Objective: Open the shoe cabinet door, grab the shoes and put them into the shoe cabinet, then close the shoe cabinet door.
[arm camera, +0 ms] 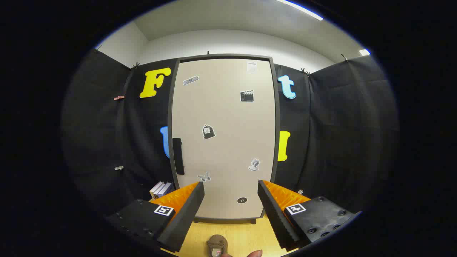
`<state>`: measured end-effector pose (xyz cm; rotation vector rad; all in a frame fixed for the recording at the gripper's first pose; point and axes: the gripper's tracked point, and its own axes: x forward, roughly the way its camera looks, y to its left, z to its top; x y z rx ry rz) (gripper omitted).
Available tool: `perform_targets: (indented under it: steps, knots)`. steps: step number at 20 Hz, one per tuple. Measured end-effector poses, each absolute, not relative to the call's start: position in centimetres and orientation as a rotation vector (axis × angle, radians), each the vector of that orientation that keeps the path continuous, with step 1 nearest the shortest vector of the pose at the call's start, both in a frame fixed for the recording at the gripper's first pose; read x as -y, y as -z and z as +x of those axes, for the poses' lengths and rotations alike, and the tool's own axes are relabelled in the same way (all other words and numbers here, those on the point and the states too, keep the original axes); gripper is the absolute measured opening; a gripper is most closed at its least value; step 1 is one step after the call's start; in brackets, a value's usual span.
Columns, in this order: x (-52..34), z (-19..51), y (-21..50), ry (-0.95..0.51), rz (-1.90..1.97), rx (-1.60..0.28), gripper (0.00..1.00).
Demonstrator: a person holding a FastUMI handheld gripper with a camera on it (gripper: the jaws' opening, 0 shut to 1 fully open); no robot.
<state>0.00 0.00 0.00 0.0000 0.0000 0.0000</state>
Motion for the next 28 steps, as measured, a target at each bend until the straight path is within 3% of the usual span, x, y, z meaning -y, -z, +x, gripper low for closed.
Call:
perform_targets:
  steps: [21,28]
  knots:
    - [-0.5,0.3,0.1,-0.001,-0.003,-0.016,0.98]
    - [-7.0,4.2,-2.0,-0.069,0.039,0.004,0.98]
